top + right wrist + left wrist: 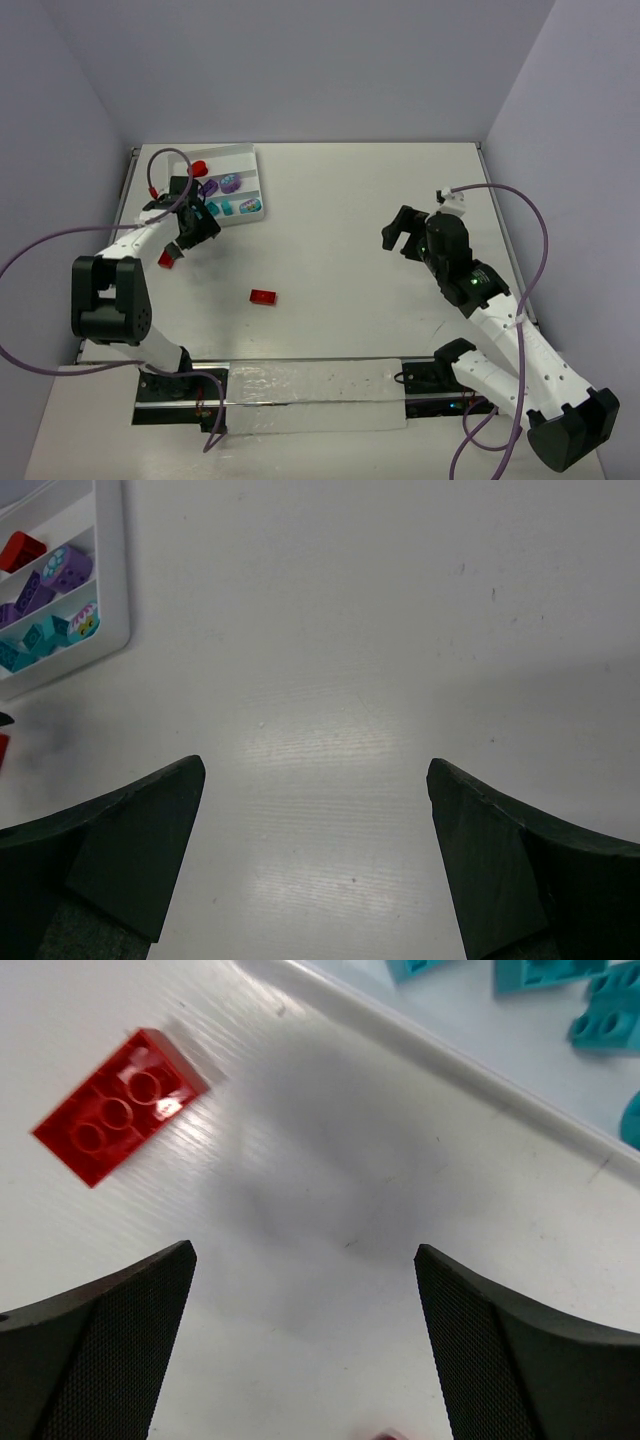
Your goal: Sort the legos into containers by color
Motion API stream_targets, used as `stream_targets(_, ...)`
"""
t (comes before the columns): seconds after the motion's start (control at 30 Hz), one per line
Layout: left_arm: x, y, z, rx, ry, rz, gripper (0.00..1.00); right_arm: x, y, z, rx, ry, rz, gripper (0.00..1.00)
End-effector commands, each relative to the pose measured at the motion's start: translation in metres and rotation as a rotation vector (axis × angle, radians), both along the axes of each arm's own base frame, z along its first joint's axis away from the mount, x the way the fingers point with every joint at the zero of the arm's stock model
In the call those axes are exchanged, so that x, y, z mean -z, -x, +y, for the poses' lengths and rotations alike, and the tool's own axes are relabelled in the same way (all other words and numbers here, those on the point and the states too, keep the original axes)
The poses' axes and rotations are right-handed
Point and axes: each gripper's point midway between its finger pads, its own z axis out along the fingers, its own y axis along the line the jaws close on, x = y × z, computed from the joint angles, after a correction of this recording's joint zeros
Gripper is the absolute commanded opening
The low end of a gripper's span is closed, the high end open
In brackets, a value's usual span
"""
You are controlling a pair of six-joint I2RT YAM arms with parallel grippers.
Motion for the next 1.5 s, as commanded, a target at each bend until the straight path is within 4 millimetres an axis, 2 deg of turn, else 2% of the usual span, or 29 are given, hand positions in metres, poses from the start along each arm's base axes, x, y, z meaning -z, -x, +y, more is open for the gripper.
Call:
stream_targets(0.0, -0.028, -0.003, 0.026, -0.043, -0.089, -0.069, 0.99, -0.005, 0.002, -0.001, 0.003, -0.007, -0.015, 1.0)
stream_targets(0.13, -0.029, -0.009, 0.062, -0.141, -0.055, -0.103, 0.99, -0.008, 0.002, -0.004, 0.01, 0.0, -0.015, 1.0)
stream_targets(0.3, -0.028, -0.025, 0.082, -0.202, -0.002, -0.129, 0.99, -0.005, 0.003, -0.003, 0.011, -0.006, -0.008, 1.0)
stream_targets(0.5, -0.016, -0.052, 0.087, -0.191, 0.07, -0.156, 0.99, -0.002, 0.003, -0.003, 0.011, -0.005, 0.005, 1.0)
stream_targets(0.63, -0.009, -0.058, 0.089, -0.184, 0.122, -0.191, 0.99, -0.002, 0.003, -0.003, 0.012, -0.002, 0.01, 1.0)
stream_targets(0.77, -0.004, -0.055, 0.083, -0.176, 0.158, -0.19, 0.99, -0.004, 0.002, -0.002, 0.011, -0.005, 0.005, 1.0)
stream_targets(0.87, 0.011, -0.042, 0.078, -0.191, 0.179, -0.173, 0.99, -0.005, 0.003, -0.002, 0.01, -0.011, 0.002, 1.0)
stream_targets(1.03, 0.02, -0.028, 0.066, -0.2, 0.185, -0.156, 0.99, -0.006, 0.004, -0.003, 0.011, -0.011, -0.002, 1.0)
stream_targets(1.23, 0.014, -0.018, 0.054, -0.187, 0.174, -0.156, 0.99, -0.013, 0.005, -0.004, 0.011, -0.008, -0.017, 1.0)
stream_targets(1.47, 0.011, -0.001, 0.068, -0.256, 0.022, -0.081, 0.94, -0.016, 0.006, -0.002, 0.002, -0.028, -0.021, 1.0)
